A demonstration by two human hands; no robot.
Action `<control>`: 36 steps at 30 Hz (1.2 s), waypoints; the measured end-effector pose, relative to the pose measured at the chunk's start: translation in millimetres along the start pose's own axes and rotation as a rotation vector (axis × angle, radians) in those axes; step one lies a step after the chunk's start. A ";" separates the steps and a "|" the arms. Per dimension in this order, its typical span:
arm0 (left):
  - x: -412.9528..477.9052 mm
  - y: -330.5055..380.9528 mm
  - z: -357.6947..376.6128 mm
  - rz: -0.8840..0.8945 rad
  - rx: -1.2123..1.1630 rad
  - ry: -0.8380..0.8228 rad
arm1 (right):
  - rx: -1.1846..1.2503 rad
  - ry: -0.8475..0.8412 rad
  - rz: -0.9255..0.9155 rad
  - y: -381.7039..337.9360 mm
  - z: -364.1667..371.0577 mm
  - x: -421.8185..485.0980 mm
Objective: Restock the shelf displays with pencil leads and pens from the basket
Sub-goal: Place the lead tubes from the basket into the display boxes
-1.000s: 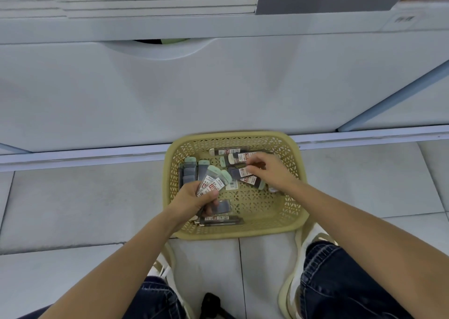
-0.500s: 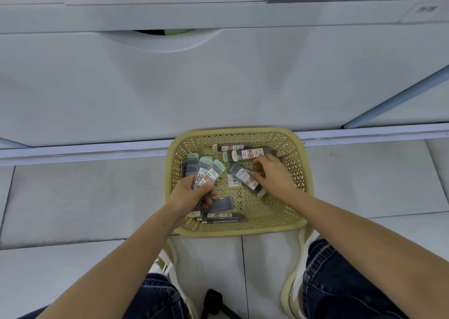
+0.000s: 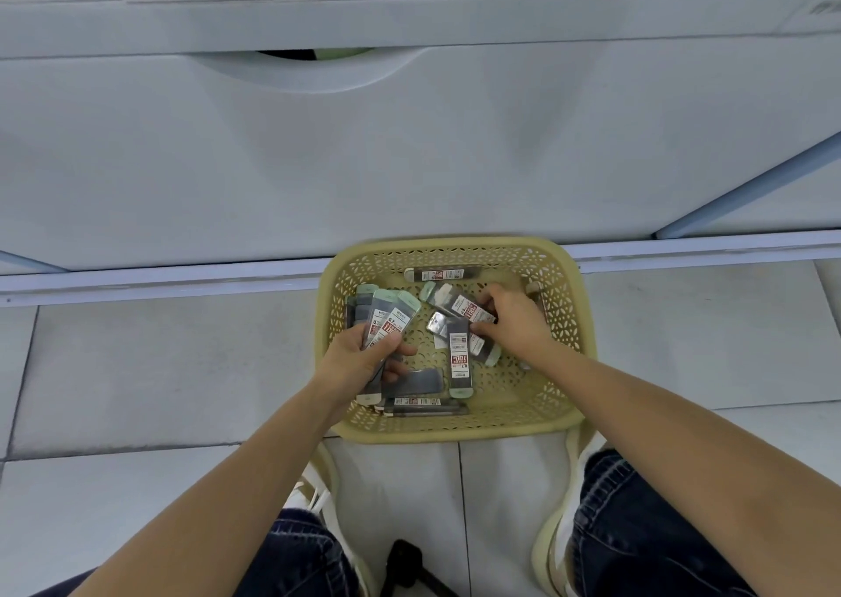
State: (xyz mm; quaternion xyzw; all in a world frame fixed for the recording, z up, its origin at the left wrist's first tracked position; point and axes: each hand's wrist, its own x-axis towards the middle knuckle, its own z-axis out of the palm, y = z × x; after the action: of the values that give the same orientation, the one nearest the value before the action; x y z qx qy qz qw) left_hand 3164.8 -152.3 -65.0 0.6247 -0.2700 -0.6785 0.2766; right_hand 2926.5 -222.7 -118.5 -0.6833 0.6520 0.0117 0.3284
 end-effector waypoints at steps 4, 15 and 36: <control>-4.6 7.3 4.6 0.011 -0.037 0.027 | 0.270 -0.114 0.037 -3.0 -20.2 -2.3; -52.7 79.1 49.4 0.302 -0.171 0.043 | 0.889 -0.262 -0.195 -86.4 -106.9 -48.6; -217.5 307.1 94.5 0.992 0.031 -0.033 | 0.774 0.473 -0.717 -189.6 -392.2 -196.8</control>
State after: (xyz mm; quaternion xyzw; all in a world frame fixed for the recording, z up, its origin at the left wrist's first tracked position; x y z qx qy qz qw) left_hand 3096.7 -210.7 312.6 0.4144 -0.5489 -0.4708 0.5526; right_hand 2905.7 -243.4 358.6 -0.6756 0.3922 -0.4929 0.3832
